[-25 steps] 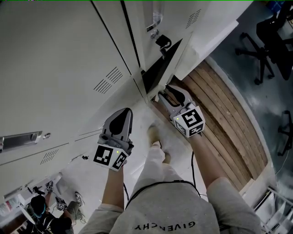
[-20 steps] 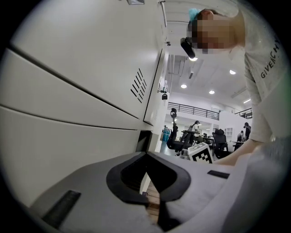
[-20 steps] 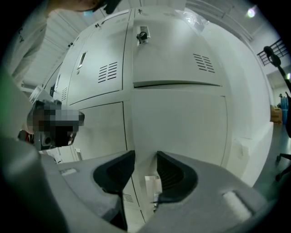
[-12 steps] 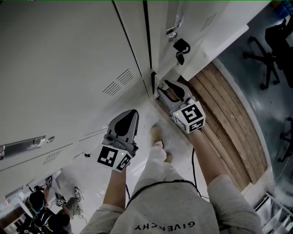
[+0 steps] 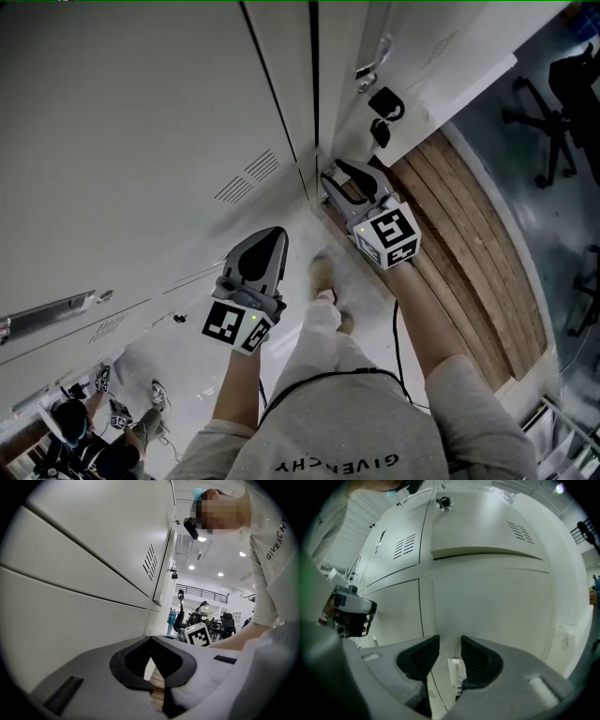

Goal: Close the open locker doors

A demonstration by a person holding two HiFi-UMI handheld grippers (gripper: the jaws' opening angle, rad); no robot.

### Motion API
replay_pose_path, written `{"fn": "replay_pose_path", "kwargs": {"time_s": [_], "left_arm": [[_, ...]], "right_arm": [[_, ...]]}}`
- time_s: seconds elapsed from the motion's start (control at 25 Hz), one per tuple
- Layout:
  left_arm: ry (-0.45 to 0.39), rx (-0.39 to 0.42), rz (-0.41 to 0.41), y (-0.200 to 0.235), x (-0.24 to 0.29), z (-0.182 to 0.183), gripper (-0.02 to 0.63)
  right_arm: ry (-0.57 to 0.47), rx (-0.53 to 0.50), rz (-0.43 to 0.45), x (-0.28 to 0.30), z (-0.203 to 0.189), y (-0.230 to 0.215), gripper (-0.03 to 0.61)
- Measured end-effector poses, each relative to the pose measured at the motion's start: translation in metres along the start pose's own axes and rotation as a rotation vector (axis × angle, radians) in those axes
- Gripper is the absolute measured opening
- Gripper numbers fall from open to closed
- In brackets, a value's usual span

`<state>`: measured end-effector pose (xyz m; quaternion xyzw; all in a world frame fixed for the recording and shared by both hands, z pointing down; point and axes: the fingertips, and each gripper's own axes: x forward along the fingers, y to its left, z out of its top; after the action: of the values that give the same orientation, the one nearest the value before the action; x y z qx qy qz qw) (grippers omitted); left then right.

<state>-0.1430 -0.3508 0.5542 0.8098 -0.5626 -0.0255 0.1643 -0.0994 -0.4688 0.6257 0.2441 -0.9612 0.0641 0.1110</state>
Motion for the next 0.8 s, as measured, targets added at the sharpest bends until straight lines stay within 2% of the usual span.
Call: {"fn": "replay_pose_path", "kwargs": {"time_s": [0.48, 0.8], "left_arm": [[-0.011, -0.023, 0.032, 0.009, -0.005, -0.003, -0.003], [-0.022, -0.001, 0.069, 0.018, -0.017, -0.002, -0.003]], "right_arm": [[0.005, 0.025, -0.012, 0.007, -0.001, -0.005, 0.097], [-0.003, 0.038, -0.012, -0.002, 0.001, -0.004, 0.097]]}}
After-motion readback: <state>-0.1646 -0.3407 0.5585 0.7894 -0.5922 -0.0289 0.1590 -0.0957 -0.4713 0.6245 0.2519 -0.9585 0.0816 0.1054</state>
